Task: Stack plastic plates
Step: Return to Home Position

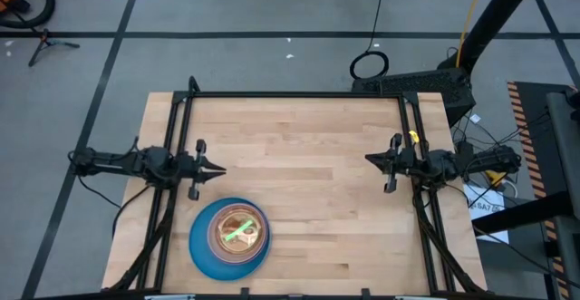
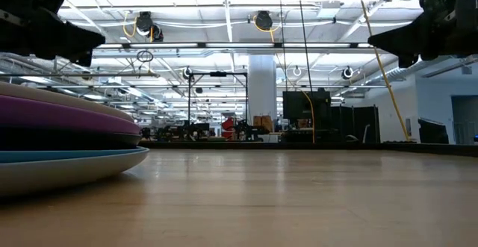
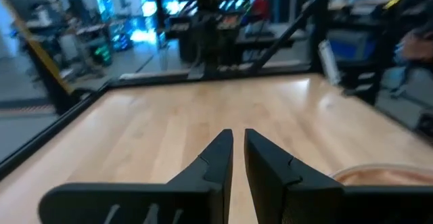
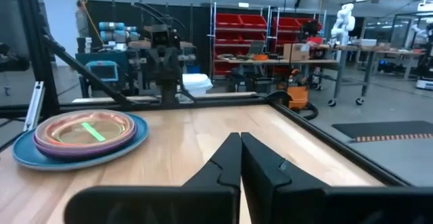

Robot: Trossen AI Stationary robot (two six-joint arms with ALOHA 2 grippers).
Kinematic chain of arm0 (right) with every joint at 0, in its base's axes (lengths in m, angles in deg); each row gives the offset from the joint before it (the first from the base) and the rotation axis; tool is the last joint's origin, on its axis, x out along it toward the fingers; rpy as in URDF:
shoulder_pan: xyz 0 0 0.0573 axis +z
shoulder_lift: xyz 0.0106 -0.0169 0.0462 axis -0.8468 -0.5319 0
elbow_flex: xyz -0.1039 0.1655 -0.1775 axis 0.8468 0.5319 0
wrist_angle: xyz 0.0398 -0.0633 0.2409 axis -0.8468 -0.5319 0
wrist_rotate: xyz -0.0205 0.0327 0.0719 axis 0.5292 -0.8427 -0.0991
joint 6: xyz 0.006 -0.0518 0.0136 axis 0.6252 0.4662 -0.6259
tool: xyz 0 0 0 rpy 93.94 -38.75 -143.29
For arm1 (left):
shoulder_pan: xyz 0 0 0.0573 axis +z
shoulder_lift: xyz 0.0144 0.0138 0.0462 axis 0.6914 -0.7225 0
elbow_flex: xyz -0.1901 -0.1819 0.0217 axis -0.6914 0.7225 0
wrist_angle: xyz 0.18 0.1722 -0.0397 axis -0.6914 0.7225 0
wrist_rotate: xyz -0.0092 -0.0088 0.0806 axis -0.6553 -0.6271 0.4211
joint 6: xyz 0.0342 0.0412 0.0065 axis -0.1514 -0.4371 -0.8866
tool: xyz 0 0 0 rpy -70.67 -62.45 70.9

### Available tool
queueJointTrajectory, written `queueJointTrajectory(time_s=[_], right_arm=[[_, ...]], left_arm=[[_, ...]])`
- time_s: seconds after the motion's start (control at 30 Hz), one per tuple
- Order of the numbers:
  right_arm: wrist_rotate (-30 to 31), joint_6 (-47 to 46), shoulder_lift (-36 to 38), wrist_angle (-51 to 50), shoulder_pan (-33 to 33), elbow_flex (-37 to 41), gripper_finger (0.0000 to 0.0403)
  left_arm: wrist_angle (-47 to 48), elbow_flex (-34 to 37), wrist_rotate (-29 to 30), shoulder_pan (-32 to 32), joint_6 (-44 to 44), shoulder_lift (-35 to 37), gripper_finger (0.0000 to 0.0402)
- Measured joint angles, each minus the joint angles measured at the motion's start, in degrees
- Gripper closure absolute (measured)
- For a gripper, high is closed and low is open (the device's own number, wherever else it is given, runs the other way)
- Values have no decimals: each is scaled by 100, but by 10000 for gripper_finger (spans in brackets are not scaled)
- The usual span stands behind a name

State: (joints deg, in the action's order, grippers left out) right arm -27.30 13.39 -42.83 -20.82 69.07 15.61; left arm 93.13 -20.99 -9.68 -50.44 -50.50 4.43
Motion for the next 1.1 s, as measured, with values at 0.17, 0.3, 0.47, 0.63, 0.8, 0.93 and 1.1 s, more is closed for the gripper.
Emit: queueJointTrajectory(time_s=[0.17,0.3,0.47,0.63,0.8,0.93,1.1], right_arm=[[-2,-224,-97,-24,0,7,403],[2,-322,-281,-37,0,11,403],[25,-208,-524,-39,0,15,403],[20,-196,-610,-42,0,17,403],[20,-436,-610,23,0,20,403],[20,-446,-610,48,0,22,403],[20,-448,-610,59,0,24,403]], left_arm=[[-592,225,-208,-2,37,-1,355],[-594,226,-208,2,50,-3,355],[-585,226,-118,2,217,-3,355],[-599,226,-29,-2,640,-3,355],[-599,226,-6,-2,574,-6,355],[-598,226,1,-2,570,-6,355],[-596,226,6,-2,567,-8,355]])
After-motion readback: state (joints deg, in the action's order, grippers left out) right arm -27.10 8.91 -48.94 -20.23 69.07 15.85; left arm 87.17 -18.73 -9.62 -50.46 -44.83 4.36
